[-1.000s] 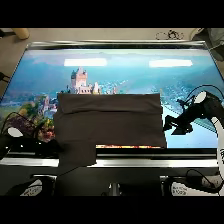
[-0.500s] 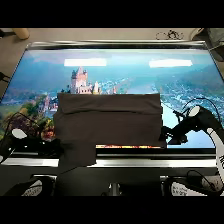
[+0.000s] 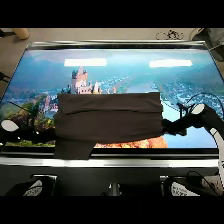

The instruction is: Fold the shirts.

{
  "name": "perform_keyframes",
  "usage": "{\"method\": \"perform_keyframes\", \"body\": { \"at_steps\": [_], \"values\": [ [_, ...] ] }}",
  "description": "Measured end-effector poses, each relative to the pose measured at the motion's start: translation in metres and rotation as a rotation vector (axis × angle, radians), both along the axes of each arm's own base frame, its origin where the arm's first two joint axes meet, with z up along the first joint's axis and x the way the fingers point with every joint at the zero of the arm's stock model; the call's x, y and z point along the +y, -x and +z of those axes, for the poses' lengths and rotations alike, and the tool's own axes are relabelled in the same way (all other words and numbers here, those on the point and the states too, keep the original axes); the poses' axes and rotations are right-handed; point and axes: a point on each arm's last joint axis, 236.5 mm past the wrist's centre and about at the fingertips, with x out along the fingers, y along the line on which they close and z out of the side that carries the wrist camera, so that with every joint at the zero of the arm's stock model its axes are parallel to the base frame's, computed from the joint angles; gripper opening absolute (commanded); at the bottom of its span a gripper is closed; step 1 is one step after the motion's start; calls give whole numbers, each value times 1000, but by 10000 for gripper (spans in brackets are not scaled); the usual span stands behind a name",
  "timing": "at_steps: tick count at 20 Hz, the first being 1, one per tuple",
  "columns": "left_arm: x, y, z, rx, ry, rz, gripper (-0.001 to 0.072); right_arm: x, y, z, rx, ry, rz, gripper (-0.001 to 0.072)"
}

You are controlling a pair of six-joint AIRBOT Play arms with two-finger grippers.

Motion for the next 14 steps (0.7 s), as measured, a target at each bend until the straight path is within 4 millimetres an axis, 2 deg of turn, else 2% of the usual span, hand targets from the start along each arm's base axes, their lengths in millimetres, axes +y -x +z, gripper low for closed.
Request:
{"method": "perform_keyframes", "body": {
  "at_steps": [2,4,8,10,11,12,13,14],
  "values": [
    [4,-35,21,-70,-12,14,29,-2,-41,21,-120,32,-7,17],
    [9,-73,29,-115,-19,36,29,2,-86,34,-214,57,-9,17],
    [13,-152,31,-168,16,80,29,6,-163,36,-303,72,-50,17],
    [12,-188,29,-188,37,90,30,6,-190,33,-323,71,-79,18],
    [10,-200,25,-183,48,94,34,6,-197,28,-316,71,-90,20],
    [7,-209,16,-164,59,93,144,6,-200,20,-298,69,-98,68],
    [3,-214,6,-142,69,95,411,7,-201,11,-274,64,-106,349],
    [0,-217,-2,-118,84,101,453,7,-200,2,-247,65,-104,631]
  ]
}}
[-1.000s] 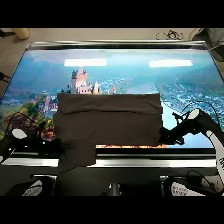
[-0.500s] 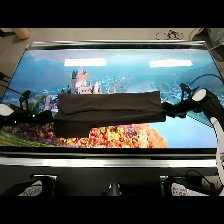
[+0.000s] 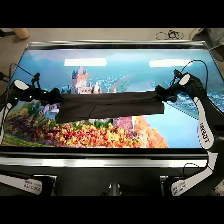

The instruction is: Fold the shirts.

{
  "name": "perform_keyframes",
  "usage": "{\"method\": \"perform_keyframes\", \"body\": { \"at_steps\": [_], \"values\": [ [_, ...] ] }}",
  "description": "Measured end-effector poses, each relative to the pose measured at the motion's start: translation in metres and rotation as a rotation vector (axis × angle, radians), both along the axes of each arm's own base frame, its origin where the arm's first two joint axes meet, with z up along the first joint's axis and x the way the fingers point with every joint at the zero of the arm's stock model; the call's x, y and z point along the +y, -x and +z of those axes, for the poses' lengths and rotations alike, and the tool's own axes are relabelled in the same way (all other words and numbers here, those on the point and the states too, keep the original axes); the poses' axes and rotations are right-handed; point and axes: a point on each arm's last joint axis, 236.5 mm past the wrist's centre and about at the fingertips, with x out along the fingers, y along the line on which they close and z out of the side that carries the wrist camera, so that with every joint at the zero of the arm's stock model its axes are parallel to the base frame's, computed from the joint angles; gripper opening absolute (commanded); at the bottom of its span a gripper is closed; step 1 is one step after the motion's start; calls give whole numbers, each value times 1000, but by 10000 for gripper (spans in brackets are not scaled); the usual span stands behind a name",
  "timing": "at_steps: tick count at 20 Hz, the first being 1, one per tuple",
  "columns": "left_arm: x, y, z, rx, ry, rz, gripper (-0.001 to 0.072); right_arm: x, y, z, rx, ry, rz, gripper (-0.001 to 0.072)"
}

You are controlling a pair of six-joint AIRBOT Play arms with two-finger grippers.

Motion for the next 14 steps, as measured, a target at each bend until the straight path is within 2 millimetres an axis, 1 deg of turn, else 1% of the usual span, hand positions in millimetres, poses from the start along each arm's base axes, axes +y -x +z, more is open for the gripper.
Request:
{"method": "perform_keyframes", "body": {
  "at_steps": [1,2,3,5,6,7,8,9,11,12,13,14],
  "values": [
    [-2,-2,-6,16,11,3,453,-1,0,-5,15,-3,1,645],
    [-3,-3,-8,23,16,2,453,-4,-1,-4,14,-2,7,680],
    [-2,-6,-4,17,24,6,452,-9,-1,0,13,2,17,680],
    [4,-8,10,-13,18,-6,452,-29,1,4,17,20,15,680],
    [4,-9,20,-37,12,-18,452,-40,3,5,28,17,0,680],
    [0,-8,31,-58,12,-37,451,-46,6,2,48,0,-15,679],
    [-5,-5,40,-71,9,-63,452,-46,10,-3,72,-29,-20,678],
    [-12,-4,49,-90,4,-87,452,-41,14,-8,95,-68,-20,675],
    [-33,1,62,-113,3,-144,451,-26,15,-16,124,-149,-19,667],
    [-44,4,65,-119,4,-174,452,-17,15,-18,132,-181,-16,663],
    [-58,8,68,-123,4,-207,452,-5,15,-20,140,-214,-8,568],
    [-72,11,70,-127,6,-237,451,7,16,-23,154,-243,3,333]
  ]
}}
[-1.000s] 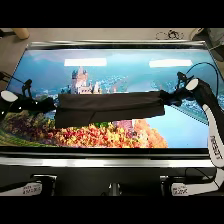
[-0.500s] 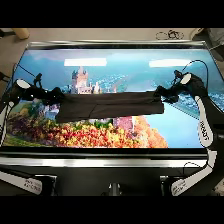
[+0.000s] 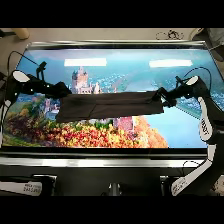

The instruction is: Fold the shirts.

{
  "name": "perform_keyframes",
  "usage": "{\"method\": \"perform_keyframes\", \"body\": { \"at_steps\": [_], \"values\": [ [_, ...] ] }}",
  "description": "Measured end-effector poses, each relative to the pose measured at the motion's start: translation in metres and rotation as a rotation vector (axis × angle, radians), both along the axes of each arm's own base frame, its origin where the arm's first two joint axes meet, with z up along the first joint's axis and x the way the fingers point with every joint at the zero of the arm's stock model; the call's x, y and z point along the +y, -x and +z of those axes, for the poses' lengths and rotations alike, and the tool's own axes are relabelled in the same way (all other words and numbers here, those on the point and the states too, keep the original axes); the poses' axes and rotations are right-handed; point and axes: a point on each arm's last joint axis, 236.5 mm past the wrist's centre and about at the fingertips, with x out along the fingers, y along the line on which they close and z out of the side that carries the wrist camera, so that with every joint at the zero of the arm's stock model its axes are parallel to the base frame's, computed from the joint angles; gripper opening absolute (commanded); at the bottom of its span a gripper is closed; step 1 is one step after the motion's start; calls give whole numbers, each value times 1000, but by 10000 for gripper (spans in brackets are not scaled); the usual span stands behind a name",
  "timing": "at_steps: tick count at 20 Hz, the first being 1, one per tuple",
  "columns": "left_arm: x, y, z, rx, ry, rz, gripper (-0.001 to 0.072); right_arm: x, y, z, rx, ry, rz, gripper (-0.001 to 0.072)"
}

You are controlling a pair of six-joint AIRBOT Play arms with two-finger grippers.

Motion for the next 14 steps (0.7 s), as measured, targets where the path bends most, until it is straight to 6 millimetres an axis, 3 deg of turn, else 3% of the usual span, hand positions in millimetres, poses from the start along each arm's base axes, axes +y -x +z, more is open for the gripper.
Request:
{"method": "perform_keyframes", "body": {
  "at_steps": [1,2,3,4,5,8,11,14],
  "values": [
    [-14,4,1,-1,-1,-34,448,8,3,-5,14,-8,14,31],
    [-27,8,2,-4,-1,-61,349,14,5,-9,29,-16,22,20],
    [-40,11,3,-10,0,-88,105,21,4,-8,24,-26,29,20],
    [-53,13,3,-17,0,-110,33,28,3,-4,19,-44,33,19],
    [-64,14,1,-23,0,-122,33,34,3,4,5,-63,45,16],
    [-106,13,-13,-18,26,-123,33,53,-1,61,-97,-121,84,16],
    [-169,21,-41,38,120,-121,33,69,11,138,-213,-147,134,17],
    [-243,43,-65,133,269,-108,33,87,42,208,-284,-167,175,17]
  ]
}}
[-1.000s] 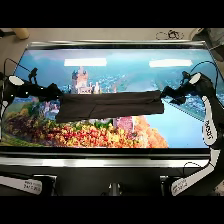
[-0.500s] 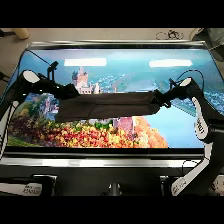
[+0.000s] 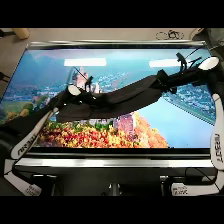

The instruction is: Fold the shirts.

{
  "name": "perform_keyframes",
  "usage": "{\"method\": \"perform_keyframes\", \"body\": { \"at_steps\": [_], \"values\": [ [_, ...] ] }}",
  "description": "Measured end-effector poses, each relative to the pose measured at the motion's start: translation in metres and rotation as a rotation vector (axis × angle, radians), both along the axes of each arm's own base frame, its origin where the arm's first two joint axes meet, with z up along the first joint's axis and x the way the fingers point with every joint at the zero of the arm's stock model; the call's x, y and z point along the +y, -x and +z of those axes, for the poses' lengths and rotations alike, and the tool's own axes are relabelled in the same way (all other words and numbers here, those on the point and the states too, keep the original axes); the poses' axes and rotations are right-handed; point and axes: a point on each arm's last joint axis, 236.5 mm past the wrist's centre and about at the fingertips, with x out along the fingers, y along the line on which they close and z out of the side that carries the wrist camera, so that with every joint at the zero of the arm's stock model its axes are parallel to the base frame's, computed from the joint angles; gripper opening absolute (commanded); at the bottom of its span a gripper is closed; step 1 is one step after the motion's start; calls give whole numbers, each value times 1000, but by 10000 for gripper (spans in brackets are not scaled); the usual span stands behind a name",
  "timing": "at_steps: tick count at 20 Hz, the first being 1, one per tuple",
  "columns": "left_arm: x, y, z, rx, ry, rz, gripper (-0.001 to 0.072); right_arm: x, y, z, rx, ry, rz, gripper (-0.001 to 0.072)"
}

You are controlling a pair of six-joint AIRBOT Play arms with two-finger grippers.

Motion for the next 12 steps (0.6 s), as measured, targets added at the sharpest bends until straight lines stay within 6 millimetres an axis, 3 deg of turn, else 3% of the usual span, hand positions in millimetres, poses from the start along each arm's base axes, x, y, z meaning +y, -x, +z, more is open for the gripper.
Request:
{"method": "perform_keyframes", "body": {
  "at_steps": [4,6,7,9,11,12],
  "values": [
    [-80,28,-13,66,165,22,31,22,30,53,-63,-6,17,18],
    [-88,23,-8,41,202,37,30,31,35,64,-76,-15,9,18],
    [-84,17,-1,12,207,39,30,34,34,68,-83,-25,-1,18],
    [-54,-1,22,-76,173,12,30,50,30,71,-98,-47,-3,18],
    [2,-24,51,-184,82,1,31,78,23,65,-100,-72,13,18],
    [40,-37,71,-242,22,15,31,94,19,56,-95,-84,25,18]
  ]
}}
